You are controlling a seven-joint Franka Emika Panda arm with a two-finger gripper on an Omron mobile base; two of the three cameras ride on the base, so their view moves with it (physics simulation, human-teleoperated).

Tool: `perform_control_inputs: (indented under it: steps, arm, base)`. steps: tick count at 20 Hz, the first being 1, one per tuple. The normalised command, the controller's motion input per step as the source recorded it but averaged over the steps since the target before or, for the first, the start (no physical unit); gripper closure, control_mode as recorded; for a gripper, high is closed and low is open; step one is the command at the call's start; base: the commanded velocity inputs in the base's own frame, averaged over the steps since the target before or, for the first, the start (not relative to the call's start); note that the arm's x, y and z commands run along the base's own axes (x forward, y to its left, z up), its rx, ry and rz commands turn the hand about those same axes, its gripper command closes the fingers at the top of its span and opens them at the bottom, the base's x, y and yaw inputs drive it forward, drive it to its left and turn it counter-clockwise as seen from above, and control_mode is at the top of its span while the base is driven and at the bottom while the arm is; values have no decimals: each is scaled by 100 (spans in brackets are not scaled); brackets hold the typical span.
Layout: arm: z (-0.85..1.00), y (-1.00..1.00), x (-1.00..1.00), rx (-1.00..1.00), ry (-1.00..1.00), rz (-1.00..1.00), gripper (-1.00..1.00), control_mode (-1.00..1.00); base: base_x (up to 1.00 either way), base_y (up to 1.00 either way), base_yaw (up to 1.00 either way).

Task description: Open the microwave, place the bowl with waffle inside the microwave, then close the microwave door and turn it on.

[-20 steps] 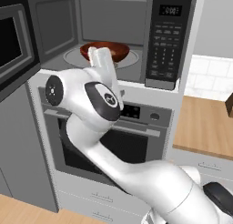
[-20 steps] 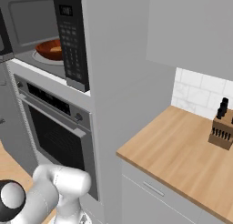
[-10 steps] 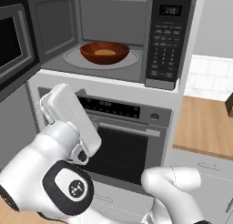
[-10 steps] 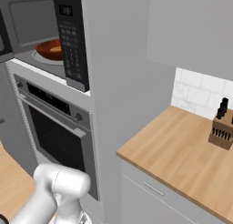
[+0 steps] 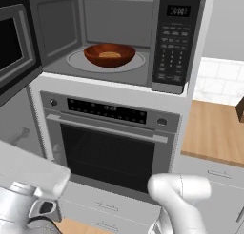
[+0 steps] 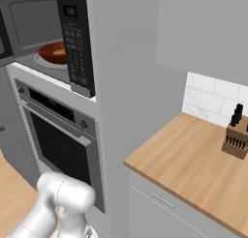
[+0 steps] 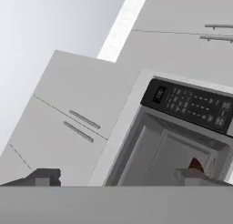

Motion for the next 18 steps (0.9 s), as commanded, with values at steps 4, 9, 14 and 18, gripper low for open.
perform_control_inputs:
  steps: [4, 9, 14, 18]
  arm:
    - [0, 100, -23, -22, -2, 0, -100, -100]
    - [-1, 100, 0, -2, 0, 0, -100, -100]
    - [-16, 86, 6, 7, 3, 4, -100, -100]
    - [-36, 89, 2, 15, 3, 9, -100, -100]
  base:
    - [0, 0, 0]
    - [0, 0, 0]
    - [0, 0, 0]
    - [0, 0, 0]
